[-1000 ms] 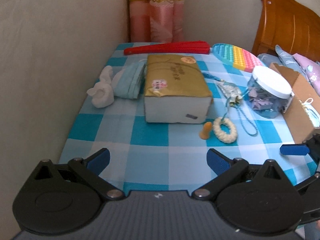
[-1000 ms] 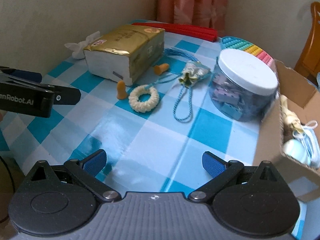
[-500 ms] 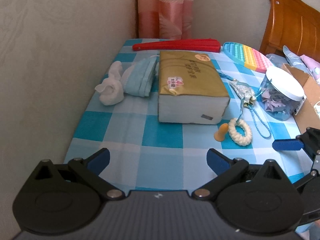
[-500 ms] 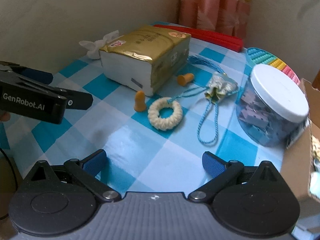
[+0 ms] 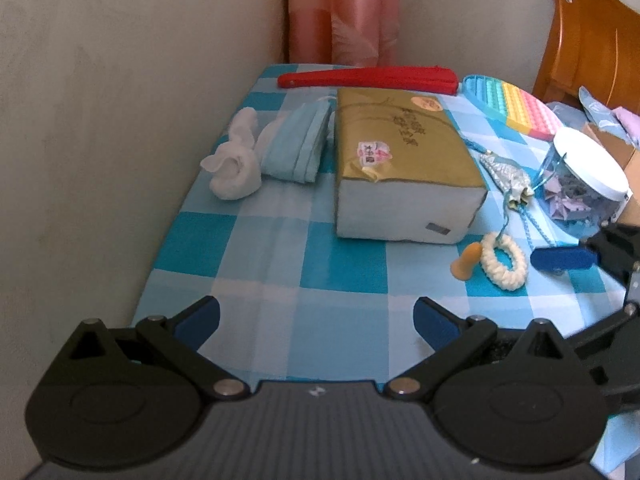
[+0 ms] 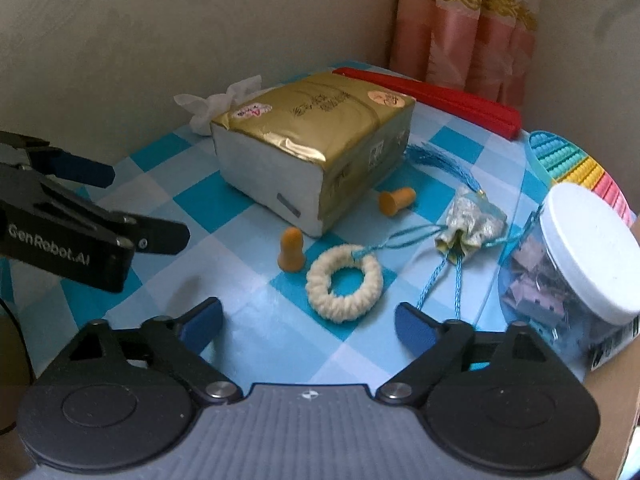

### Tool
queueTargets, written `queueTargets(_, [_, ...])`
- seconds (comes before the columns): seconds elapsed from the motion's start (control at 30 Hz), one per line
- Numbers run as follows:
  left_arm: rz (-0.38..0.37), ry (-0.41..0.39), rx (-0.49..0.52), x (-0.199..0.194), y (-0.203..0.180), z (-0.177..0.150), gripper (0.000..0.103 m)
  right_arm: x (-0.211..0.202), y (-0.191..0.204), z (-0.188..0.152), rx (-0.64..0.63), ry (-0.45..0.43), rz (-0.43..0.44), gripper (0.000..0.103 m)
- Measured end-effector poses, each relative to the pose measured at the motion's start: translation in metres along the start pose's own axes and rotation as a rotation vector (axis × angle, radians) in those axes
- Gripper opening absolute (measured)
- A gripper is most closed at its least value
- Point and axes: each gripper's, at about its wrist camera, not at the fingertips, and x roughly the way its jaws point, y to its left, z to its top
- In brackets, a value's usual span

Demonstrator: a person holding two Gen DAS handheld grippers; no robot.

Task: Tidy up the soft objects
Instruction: 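Grasp the cream ring scrunchie with the right tool while the left tool grasps an orange earplug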

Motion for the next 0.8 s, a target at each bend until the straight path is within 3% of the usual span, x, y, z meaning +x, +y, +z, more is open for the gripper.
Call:
queueTargets(0.13, [-0.012,0.000,-0.004,0.001,0.000,-0.001,0.102,0.001,-0.004,0.006,0.018,-0.004,-0.030,0.079])
queueTargets(0.27, [-0.038,0.006,-0.003,0.001,-0.001,-0.001,0.102,-0.001,-0.006,0.007,0.035,-0.016,-0.030,0.057])
queueTargets(0.4, [-0.044,0.003,0.019,0.001,-0.008,-0.002,0.102,-0.004,-0.008,0.005,0.048,-0.025,-0.050,0.042])
queueTargets(0.8, [-0.082,-0.038,0.118,0.003,-0.046,0.008,0.102,-0.036,-0.020,-0.028,0.154,0.006,-0.121,0.038])
